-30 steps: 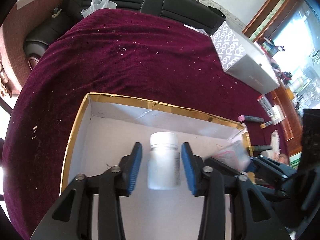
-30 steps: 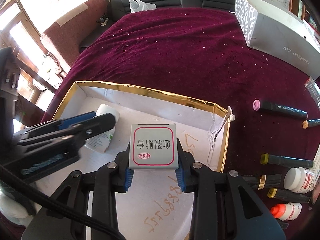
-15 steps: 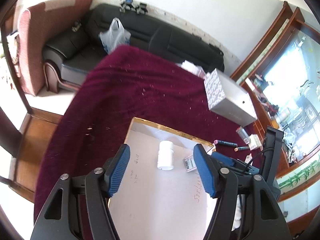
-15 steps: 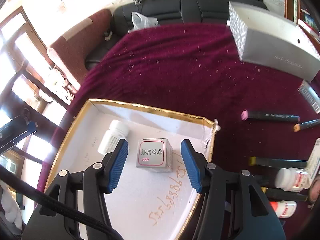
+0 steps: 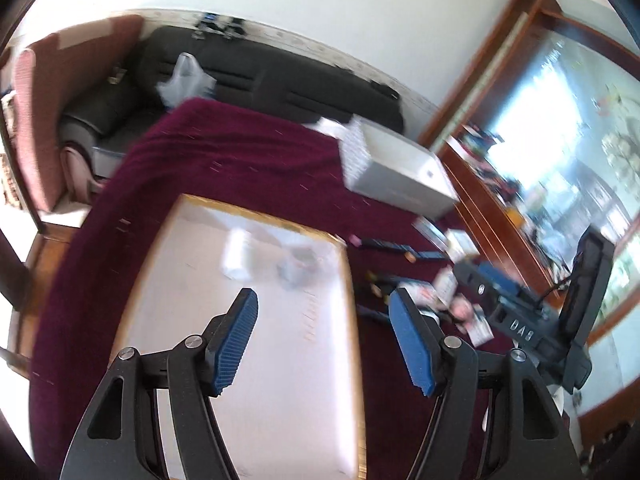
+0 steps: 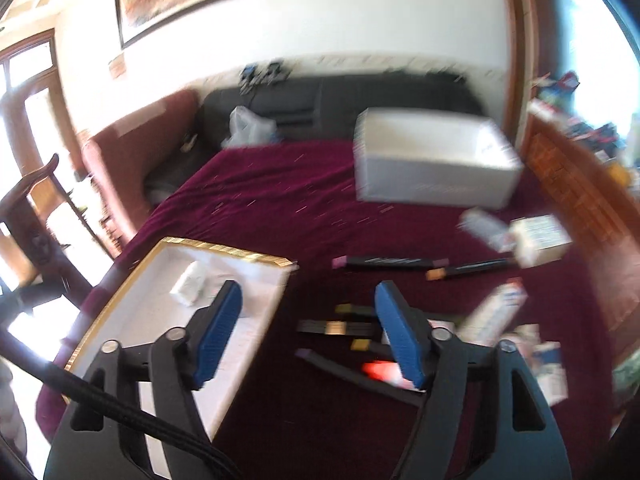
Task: Organize objects
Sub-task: 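Move both tools back over the markers and bottles on the table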
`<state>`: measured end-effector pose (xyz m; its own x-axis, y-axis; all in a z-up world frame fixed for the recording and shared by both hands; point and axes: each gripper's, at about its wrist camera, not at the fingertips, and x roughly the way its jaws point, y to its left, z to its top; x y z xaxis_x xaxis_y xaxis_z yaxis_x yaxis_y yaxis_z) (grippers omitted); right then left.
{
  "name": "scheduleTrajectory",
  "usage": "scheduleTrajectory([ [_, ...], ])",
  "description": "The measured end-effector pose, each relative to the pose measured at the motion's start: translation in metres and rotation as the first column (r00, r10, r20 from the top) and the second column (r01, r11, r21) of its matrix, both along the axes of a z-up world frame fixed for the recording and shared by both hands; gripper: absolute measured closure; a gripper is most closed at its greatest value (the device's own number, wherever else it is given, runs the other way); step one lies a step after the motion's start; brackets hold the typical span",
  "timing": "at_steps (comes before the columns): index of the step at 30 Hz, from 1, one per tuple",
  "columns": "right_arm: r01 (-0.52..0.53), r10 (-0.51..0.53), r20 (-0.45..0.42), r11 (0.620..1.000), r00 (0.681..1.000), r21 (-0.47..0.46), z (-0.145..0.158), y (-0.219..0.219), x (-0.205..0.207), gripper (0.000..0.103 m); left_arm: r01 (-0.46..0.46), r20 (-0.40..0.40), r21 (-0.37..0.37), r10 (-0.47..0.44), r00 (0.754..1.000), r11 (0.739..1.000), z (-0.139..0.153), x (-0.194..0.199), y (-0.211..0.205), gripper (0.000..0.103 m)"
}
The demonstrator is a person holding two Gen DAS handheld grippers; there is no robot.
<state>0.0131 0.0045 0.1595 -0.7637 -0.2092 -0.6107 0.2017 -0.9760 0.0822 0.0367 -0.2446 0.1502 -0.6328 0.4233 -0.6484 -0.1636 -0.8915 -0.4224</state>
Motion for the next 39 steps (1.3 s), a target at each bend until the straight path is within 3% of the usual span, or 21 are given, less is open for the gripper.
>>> scheduleTrajectory([
  [1,0.041,-0.04,-0.041,0.999,0.998,0.013,0.004,0.013,0.011,0.019,0.029,0.008,0.004,-0.029,1.0,1.0,-0.003,0.004,0.014,0.041],
  [4,0.129,-0.126,-0.126,0.992,0.984,0.015,0.003,0.053,0.032,0.015,0.137,0.042,0.032,-0.138,0.99,0.99,-0.018,0.016,0.066,0.041],
  [5,0.144,-0.142,-0.107,0.99,0.984,0.006,-0.001,0.066,0.031,0.015,0.168,0.053,0.04,-0.169,0.984,0.985,-0.023,0.02,0.082,0.041],
  [8,0.176,-0.17,0.076,0.982,0.982,-0.07,-0.023,0.11,0.022,0.015,0.249,0.078,0.043,-0.251,0.965,0.968,-0.039,0.034,0.129,0.041],
  [10,0.199,-0.181,0.153,0.973,0.972,-0.117,-0.038,0.134,0.021,0.016,0.286,0.101,0.021,-0.287,0.953,0.958,-0.053,0.041,0.158,0.041],
  [13,0.212,-0.182,0.205,0.968,0.962,-0.132,-0.052,0.151,0.021,0.016,0.316,0.135,-0.019,-0.31,0.941,0.949,-0.072,0.049,0.184,0.041],
  [16,0.169,-0.119,0.262,0.97,0.958,-0.177,-0.064,0.155,0.017,0.016,0.318,0.14,-0.071,-0.306,0.942,0.945,-0.085,0.058,0.201,0.041],
  [20,0.091,0.008,0.325,0.953,0.946,-0.288,-0.085,0.148,0.009,0.016,0.295,0.136,-0.133,-0.277,0.951,0.946,-0.097,0.057,0.205,0.041],
  [25,0.026,0.169,0.402,0.899,0.9,-0.438,-0.11,0.129,-0.021,0.015,0.273,0.15,-0.141,-0.252,0.956,0.952,-0.109,0.055,0.191,0.041],
  [29,0.046,0.166,0.43,0.896,0.888,-0.442,-0.12,0.122,-0.041,0.015,0.258,0.191,-0.106,-0.235,0.953,0.96,-0.124,0.05,0.181,0.041],
  [34,0.082,0.129,0.462,0.909,0.877,-0.41,-0.13,0.114,-0.063,0.016,0.266,0.161,-0.105,-0.247,0.956,0.958,-0.124,0.052,0.182,0.037],
  [39,0.065,0.162,0.475,0.903,0.865,-0.425,-0.132,0.105,-0.07,0.012,0.281,0.127,-0.134,-0.264,0.956,0.95,-0.124,0.059,0.189,0.029],
])
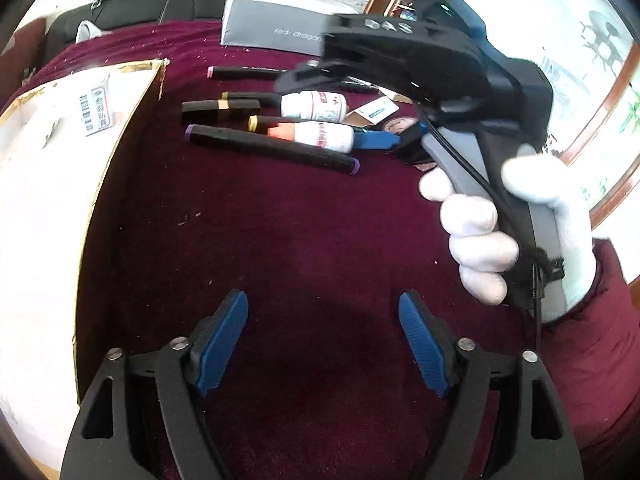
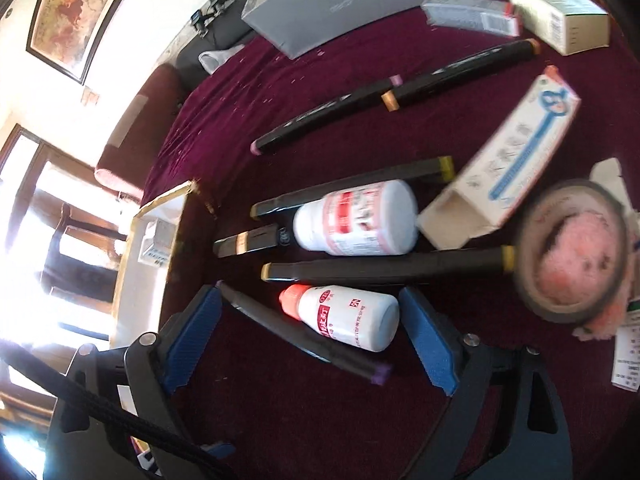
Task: Organize objects
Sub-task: 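Move both tools back over the markers and bottles on the table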
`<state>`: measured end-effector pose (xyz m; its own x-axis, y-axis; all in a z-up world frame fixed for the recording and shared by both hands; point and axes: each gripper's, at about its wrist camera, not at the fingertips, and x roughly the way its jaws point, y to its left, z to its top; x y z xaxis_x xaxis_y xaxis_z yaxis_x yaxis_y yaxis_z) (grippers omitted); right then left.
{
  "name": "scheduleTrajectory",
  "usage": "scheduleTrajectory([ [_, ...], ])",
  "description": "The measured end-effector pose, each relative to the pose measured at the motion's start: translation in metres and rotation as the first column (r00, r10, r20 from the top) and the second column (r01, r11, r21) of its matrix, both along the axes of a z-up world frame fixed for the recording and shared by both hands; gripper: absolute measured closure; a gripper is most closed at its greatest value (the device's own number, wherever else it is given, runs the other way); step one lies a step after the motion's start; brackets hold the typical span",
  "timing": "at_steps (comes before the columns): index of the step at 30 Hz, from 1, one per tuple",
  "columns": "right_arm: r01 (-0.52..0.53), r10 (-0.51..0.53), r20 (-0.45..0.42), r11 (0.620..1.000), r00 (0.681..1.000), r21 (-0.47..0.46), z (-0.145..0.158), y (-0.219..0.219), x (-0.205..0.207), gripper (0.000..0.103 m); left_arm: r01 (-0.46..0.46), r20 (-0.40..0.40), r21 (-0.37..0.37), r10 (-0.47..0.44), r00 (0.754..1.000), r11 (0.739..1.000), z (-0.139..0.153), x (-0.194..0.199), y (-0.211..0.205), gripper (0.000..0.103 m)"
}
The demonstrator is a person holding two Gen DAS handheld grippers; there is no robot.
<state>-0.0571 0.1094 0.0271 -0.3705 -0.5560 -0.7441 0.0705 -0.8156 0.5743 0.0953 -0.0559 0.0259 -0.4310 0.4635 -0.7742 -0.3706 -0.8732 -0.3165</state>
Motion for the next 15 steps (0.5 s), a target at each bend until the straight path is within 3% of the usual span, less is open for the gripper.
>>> scheduleTrajectory([
  [3,-0.045,0.046,0.019,0.999,0.999,-0.027,-0.001,-0.007,0.002,0.011,0.007,-0.004,-0.002,-0.007,1.0,1.0,0.001,0.002,0.001,0.026],
  [11,-0.124,0.172,0.137,0.945,0.976,-0.302,-0.014,-0.013,0.02,0.011,0.01,0.002,0.038,-0.01,1.0,0.999,0.0,0.0,-0.001,0.023],
  [15,-0.095,0.121,0.08,0.959,0.989,-0.267,0.001,0.003,0.031,0.011,0.009,0.008,0.041,-0.009,1.0,0.999,0.001,0.003,-0.002,0.023],
])
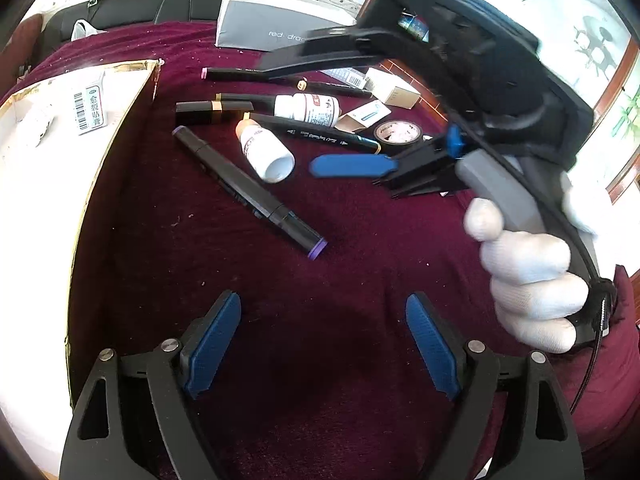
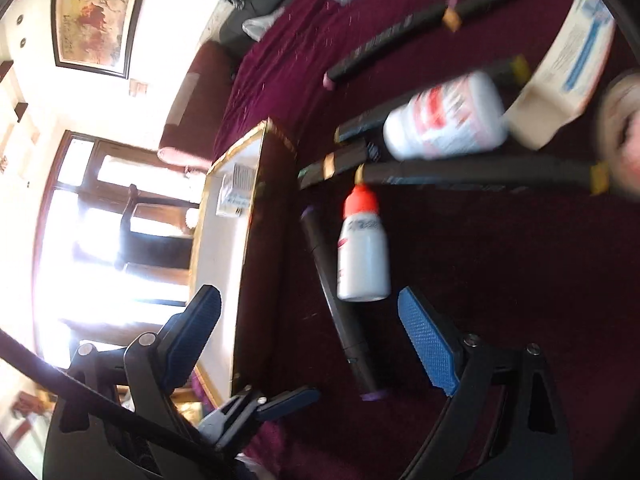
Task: Organize objects
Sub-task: 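Move both tools back over the markers and bottles on the table, then grasp the purple-capped black marker with the left tool while the right tool grasps the orange-capped dropper bottle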
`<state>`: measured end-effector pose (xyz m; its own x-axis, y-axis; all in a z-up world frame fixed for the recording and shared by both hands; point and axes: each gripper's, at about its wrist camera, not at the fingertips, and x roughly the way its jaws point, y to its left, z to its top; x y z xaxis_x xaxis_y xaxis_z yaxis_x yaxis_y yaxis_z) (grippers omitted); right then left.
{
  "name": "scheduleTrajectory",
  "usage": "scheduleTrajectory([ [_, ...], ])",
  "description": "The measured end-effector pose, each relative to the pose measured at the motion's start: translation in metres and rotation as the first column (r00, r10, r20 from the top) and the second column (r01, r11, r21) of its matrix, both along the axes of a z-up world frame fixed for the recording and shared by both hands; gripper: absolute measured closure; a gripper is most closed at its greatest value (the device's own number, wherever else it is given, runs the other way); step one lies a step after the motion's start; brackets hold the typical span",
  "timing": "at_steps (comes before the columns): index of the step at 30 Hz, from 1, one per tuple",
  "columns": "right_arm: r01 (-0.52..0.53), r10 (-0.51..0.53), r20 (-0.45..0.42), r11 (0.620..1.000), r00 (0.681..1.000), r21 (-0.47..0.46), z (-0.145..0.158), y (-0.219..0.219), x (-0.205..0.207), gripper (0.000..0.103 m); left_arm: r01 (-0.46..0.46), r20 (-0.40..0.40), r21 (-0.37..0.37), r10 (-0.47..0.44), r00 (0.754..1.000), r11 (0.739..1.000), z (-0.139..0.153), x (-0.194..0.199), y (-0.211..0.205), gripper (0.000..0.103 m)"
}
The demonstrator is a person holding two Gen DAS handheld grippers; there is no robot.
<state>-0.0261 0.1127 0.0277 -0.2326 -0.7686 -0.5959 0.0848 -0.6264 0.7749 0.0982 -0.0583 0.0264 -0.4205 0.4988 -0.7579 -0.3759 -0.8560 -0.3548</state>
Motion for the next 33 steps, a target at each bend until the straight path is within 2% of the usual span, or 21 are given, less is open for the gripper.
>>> scheduleTrajectory([
  [3,0.047,-0.047,-0.042,0.999,0.998,0.017,0.008,0.018,0.011,0.011,-0.011,0.026,-0.025,0.011,1.0,1.0,0.001,-0.005,0.005,0.023],
  [6,0.086,-0.084,-0.069,0.996,0.994,0.039,0.01,0.031,0.022,0.011,-0.037,0.067,0.003,0.036,0.997,0.999,0.004,-0.015,0.003,0.023],
  [13,0.14,-0.138,-0.088,0.99,0.987,0.02,0.002,0.054,0.031,0.012,-0.124,0.045,0.009,0.124,0.991,0.992,0.014,-0.036,-0.005,0.023],
  [17,0.146,-0.143,-0.112,0.989,0.983,0.017,0.0,0.06,0.03,0.012,-0.153,0.058,0.046,0.151,0.987,0.987,0.016,-0.047,-0.011,0.026],
  [25,0.134,-0.128,-0.142,0.99,0.982,0.031,-0.01,0.056,0.029,0.012,-0.187,0.053,-0.003,0.187,0.981,0.982,0.013,-0.065,-0.001,0.029],
  [27,0.132,-0.127,-0.148,0.991,0.981,0.025,-0.011,0.057,0.03,0.012,-0.2,0.037,-0.055,0.202,0.979,0.978,0.01,-0.071,0.006,0.035],
  [29,0.133,-0.129,-0.152,0.991,0.98,0.018,-0.011,0.058,0.03,0.012,-0.199,0.059,-0.076,0.203,0.977,0.977,0.003,-0.075,0.01,0.053],
  [30,0.134,-0.13,-0.155,0.991,0.979,0.017,-0.011,0.059,0.031,0.012,-0.2,0.058,-0.098,0.206,0.977,0.975,0.0,-0.076,0.013,0.055],
  [31,0.135,-0.131,-0.158,0.991,0.979,0.013,-0.011,0.06,0.031,0.012,-0.199,0.027,-0.127,0.204,0.979,0.972,0.002,-0.075,0.017,0.067],
  [32,0.134,-0.131,-0.16,0.991,0.978,0.01,-0.012,0.061,0.031,0.012,-0.178,0.016,-0.174,0.183,0.983,0.969,0.0,-0.076,0.024,0.076],
  [33,0.134,-0.132,-0.162,0.991,0.978,0.007,-0.012,0.06,0.031,0.012,-0.177,0.0,-0.193,0.18,0.984,0.965,-0.001,-0.075,0.027,0.079],
])
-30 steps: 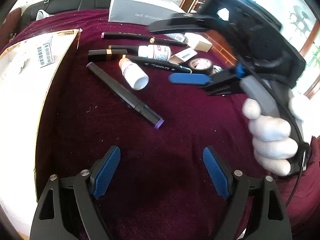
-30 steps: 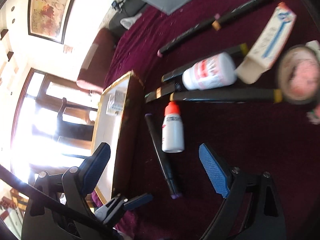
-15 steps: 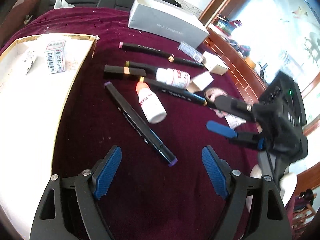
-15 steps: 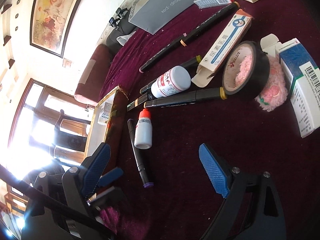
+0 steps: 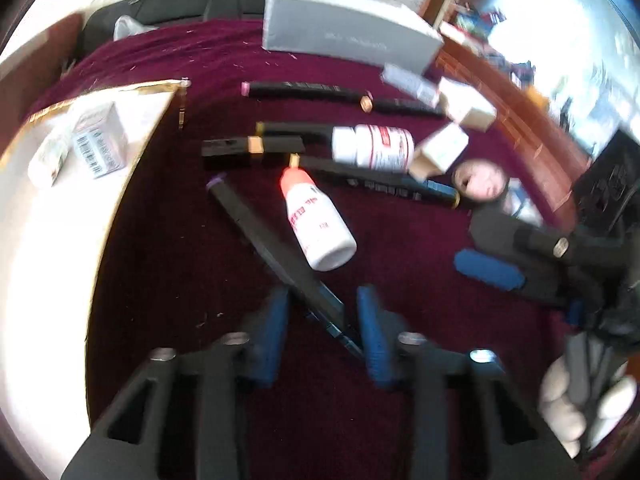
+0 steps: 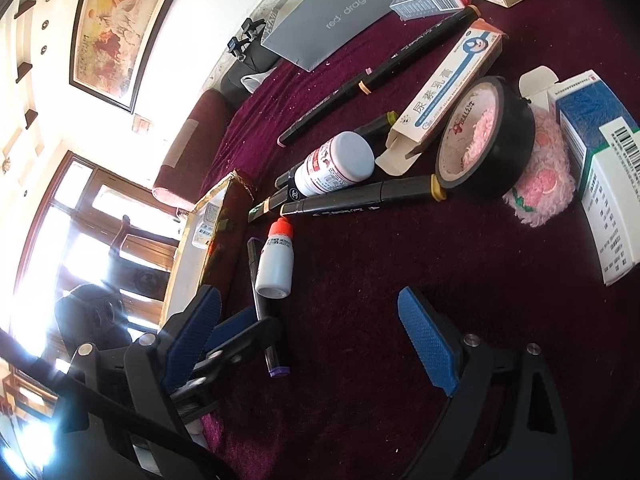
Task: Organize objects
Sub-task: 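Grasp the purple-capped black marker with the left tool while the right tool grasps the orange-capped dropper bottle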
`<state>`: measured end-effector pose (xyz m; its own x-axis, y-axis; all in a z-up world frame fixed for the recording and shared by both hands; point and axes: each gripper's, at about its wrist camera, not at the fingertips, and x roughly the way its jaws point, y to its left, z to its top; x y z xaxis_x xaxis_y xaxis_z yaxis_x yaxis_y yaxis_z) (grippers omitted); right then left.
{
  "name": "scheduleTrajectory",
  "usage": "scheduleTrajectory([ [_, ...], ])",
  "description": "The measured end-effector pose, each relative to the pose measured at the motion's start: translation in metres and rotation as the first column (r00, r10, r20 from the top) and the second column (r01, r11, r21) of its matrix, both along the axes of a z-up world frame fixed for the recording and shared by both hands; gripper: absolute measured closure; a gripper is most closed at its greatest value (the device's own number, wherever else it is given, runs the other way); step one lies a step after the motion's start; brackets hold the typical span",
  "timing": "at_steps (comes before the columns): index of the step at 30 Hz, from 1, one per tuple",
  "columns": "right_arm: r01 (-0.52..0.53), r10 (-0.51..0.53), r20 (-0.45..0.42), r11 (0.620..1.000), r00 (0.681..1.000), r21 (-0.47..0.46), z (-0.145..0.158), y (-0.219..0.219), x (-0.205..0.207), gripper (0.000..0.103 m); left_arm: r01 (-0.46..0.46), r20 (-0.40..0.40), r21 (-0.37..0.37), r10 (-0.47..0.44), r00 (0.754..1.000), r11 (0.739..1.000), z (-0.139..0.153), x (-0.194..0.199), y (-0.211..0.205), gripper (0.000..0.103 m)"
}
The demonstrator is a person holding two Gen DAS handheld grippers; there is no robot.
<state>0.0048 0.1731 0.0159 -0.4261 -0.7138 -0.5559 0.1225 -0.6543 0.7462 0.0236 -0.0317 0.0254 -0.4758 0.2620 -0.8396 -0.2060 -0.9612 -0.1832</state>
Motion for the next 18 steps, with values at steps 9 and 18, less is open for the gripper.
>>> scheduleTrajectory([
  [9,-0.002,0.002,0.0,1.0,1.0,0.031,0.001,-0.004,-0.001,0.012,0.026,0.024,-0.025,-0.025,0.999,0.999,0.0,0.014,-0.01,0.089],
  [18,-0.01,0.012,-0.012,0.992,1.0,0.124,0.021,-0.02,-0.005,0.012,0.035,-0.066,-0.087,-0.04,0.997,0.996,-0.002,0.016,0.01,0.081],
])
